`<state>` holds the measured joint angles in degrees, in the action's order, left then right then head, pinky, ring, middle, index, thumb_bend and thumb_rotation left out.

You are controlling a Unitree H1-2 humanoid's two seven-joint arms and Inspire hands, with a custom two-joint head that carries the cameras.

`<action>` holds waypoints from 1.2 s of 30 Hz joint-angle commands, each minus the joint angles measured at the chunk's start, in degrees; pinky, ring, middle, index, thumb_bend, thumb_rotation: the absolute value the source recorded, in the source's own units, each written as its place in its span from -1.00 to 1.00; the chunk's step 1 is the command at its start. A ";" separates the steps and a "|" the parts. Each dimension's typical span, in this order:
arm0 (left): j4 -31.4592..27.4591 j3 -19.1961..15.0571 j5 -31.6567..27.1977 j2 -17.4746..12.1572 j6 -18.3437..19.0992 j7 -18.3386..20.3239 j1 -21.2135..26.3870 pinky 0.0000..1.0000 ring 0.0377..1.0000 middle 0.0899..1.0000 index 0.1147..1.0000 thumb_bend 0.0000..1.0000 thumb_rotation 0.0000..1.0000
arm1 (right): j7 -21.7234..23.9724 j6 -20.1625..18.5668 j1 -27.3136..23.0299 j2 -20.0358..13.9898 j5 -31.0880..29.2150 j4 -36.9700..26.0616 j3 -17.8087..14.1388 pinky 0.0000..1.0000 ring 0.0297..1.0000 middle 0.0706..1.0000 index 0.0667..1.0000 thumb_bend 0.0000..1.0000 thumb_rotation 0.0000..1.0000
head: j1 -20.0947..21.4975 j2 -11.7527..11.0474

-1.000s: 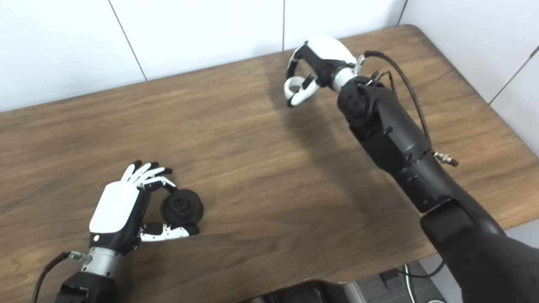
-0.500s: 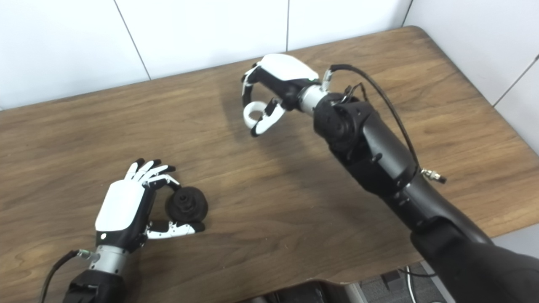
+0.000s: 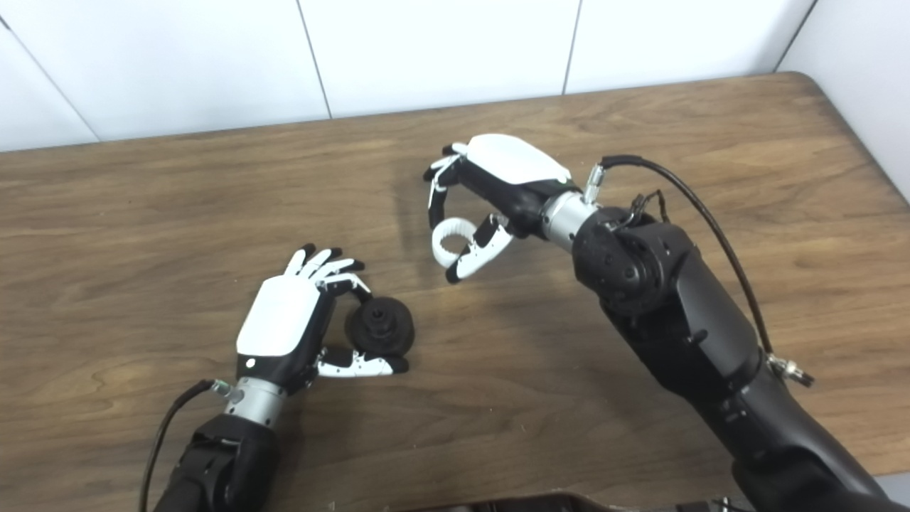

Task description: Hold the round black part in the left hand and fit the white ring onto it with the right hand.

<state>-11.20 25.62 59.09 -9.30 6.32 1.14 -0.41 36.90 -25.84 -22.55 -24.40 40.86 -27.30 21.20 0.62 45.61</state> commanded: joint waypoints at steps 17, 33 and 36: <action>0.19 3.22 2.24 1.78 2.39 3.13 0.51 0.98 0.81 0.58 -0.16 0.04 -0.89 | 3.75 1.78 -0.66 2.96 -0.60 -7.64 0.53 1.00 0.95 0.69 -0.11 0.05 -0.73 | -3.65 2.56; -0.12 3.87 2.34 1.88 3.51 3.98 1.04 0.98 0.82 0.59 -0.16 0.04 -0.89 | 4.53 2.62 0.03 5.20 -0.28 -6.79 1.64 1.00 0.96 0.70 -0.11 0.05 -0.74 | -3.74 3.64; -0.13 3.83 2.23 1.82 3.50 3.77 1.00 0.99 0.82 0.59 -0.16 0.04 -0.89 | 4.16 3.35 0.22 5.61 0.12 -5.92 2.12 1.00 0.97 0.70 -0.11 0.05 -0.74 | -3.74 3.64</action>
<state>-11.47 28.40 60.94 -7.48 10.25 2.62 0.94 42.42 -24.12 -21.07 -18.92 40.66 -33.20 23.50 -3.08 49.22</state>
